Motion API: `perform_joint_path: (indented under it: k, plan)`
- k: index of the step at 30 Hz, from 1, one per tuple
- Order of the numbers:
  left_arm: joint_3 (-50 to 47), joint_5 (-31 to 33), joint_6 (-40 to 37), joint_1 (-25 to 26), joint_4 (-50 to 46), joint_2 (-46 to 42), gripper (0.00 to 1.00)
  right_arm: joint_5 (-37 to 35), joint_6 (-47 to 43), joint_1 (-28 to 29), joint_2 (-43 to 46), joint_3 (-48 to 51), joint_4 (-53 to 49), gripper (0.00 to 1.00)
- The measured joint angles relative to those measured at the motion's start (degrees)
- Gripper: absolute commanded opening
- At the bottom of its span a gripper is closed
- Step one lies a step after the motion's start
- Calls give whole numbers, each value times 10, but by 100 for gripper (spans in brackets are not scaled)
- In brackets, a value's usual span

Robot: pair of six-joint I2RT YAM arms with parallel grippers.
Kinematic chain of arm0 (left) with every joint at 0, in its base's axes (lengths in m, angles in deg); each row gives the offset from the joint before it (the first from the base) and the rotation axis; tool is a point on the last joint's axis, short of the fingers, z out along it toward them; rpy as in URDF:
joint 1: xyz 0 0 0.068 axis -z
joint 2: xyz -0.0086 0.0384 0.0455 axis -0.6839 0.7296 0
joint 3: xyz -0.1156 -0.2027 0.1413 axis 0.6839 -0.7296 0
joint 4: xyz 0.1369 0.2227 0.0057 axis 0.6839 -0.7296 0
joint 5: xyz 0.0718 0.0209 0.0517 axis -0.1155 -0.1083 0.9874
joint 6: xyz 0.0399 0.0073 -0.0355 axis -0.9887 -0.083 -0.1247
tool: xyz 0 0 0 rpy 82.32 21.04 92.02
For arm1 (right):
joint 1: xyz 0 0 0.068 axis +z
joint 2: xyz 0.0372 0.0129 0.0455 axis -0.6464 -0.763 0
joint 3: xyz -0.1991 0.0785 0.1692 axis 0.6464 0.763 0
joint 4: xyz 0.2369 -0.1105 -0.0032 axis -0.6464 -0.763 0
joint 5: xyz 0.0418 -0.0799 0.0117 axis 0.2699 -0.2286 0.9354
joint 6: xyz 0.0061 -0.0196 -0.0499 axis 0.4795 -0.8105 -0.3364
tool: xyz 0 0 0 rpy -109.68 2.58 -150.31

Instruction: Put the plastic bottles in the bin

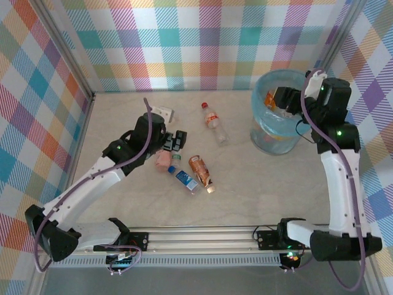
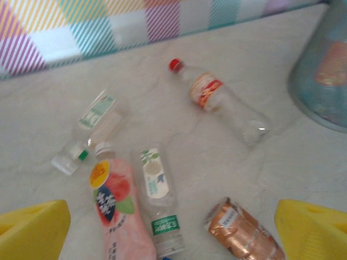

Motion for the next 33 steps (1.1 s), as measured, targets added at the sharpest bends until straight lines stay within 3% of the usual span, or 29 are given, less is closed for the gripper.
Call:
perform_joint_path:
  k: [6,9,17,22,26,33]
  plan:
    - [17,-48,79,-96,-50,67,94,6,2,83,21,16,5,69]
    - [20,-81,103,-117,-72,100,89,8,0,130,20,35,9,69]
    - [15,-160,180,-74,-93,130,90,7,-1,195,18,105,17,69]
    - [-64,-167,248,-34,-87,109,90,5,7,204,18,142,22,69]
    - [-93,-156,260,-24,-99,109,86,5,9,207,17,150,28,68]
    - [65,-106,178,-30,-123,208,80,7,8,208,6,150,36,68]
